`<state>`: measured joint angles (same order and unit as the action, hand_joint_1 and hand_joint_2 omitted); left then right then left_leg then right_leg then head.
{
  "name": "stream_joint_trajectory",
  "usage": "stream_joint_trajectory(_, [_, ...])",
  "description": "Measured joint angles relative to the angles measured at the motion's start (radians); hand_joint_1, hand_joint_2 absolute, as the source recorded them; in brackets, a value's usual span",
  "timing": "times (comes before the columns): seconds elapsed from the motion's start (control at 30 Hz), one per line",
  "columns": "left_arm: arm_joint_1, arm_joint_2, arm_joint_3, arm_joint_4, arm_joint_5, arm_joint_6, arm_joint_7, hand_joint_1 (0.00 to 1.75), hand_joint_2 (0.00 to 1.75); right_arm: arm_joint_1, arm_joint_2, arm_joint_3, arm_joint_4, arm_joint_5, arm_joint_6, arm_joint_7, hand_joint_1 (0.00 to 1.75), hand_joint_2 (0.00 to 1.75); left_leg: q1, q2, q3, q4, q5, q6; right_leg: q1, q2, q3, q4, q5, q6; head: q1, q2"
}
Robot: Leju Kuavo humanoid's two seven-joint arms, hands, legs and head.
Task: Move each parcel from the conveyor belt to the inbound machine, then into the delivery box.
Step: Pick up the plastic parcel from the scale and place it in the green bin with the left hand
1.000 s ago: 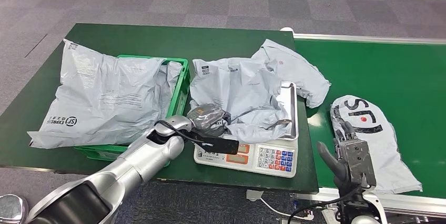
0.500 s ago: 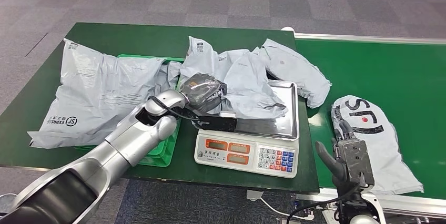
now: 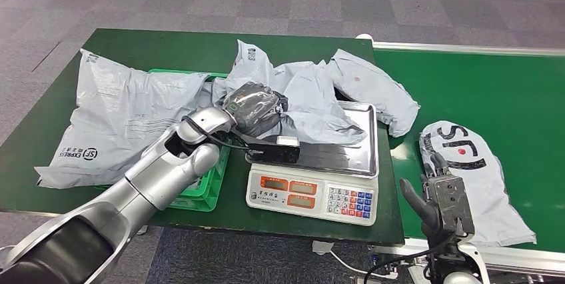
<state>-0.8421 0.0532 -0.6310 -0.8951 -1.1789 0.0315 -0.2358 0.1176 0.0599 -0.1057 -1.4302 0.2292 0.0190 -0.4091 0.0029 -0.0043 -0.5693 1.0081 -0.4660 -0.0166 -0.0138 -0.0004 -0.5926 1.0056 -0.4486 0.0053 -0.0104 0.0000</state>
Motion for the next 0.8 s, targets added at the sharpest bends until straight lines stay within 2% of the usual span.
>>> stream_joint_trajectory(0.53, [0.001,0.015,0.000,-0.033,-0.058,-0.005,0.021,1.75,1.75,0.018,0.011,0.000,-0.021,0.015,-0.001,0.025,0.00,1.75,0.000,0.000,0.000,0.000,0.000,0.000,0.000,0.000,-0.001,0.000,0.000,0.000,0.000,0.000])
stream_joint_trajectory(0.8, [-0.009,0.040,0.007,0.004,-0.160,0.021,0.058,1.75,1.75,0.029,0.017,-0.001,-0.031,0.020,0.002,0.026,0.00,1.75,0.000,0.000,0.000,0.000,0.000,0.000,0.000,0.000,-0.001,0.000,0.000,0.000,0.000,0.000])
